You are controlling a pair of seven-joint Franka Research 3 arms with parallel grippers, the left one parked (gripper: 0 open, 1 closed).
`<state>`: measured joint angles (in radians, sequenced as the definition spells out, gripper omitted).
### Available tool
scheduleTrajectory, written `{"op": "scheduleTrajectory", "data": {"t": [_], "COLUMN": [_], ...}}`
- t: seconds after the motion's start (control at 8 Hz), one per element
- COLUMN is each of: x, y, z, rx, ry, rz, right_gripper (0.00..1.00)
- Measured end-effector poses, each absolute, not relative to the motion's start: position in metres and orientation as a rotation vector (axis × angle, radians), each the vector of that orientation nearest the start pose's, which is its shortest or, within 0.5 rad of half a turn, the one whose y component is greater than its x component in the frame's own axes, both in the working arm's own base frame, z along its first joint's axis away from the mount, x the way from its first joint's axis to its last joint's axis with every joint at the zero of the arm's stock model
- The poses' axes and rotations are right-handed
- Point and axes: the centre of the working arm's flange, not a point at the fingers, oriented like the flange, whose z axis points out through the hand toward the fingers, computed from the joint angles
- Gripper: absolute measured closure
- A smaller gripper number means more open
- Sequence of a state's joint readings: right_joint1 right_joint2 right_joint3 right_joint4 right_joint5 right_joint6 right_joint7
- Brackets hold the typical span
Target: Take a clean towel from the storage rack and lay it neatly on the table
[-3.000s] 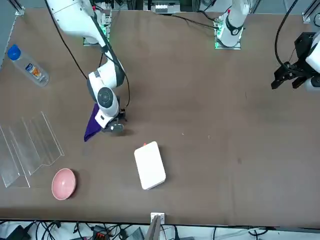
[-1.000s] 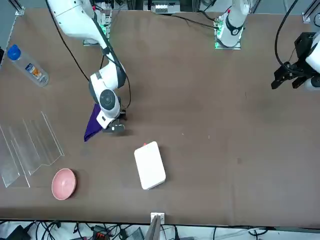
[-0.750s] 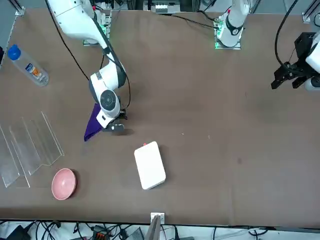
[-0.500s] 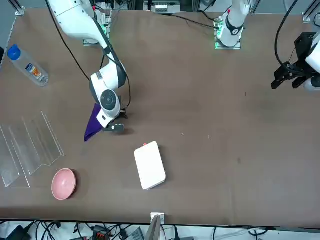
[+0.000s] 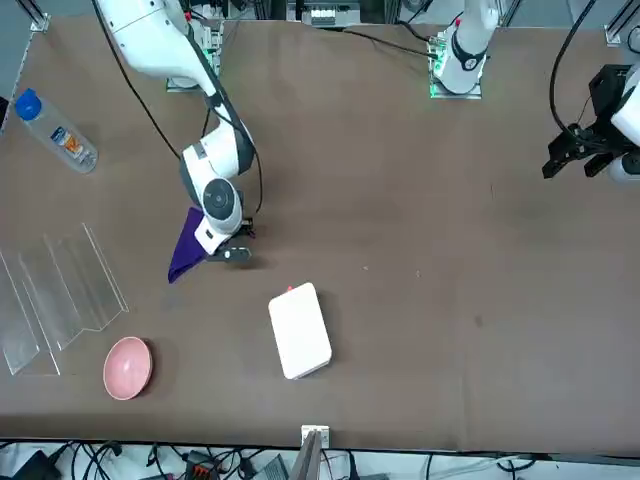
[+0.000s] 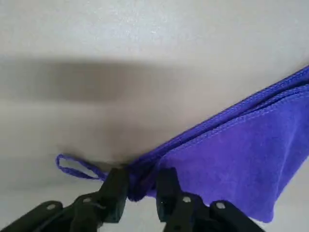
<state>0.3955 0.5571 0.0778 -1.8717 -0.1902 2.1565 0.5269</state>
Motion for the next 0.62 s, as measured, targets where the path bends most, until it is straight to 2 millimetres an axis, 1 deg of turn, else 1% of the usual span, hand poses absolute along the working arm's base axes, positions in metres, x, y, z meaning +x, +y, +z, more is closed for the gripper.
{"op": "scheduleTrajectory", "data": {"t": [0.25,0.38,0.5,0.62], "x": [0.5407,0.5406,0.5407,0.5417], "y": [0.2698,0.2697,0.2696,0.2696], "z": [0.1941,0.1940,0.1942,0.1957], "rx": [-3.352,-3.353,-3.353,-3.354], "ry": [-0.111,-0.111,-0.108,-0.105], "rz": [0.348,0.351,0.350,0.346], "right_gripper": [0.80,0.87,0.97,0.97]}}
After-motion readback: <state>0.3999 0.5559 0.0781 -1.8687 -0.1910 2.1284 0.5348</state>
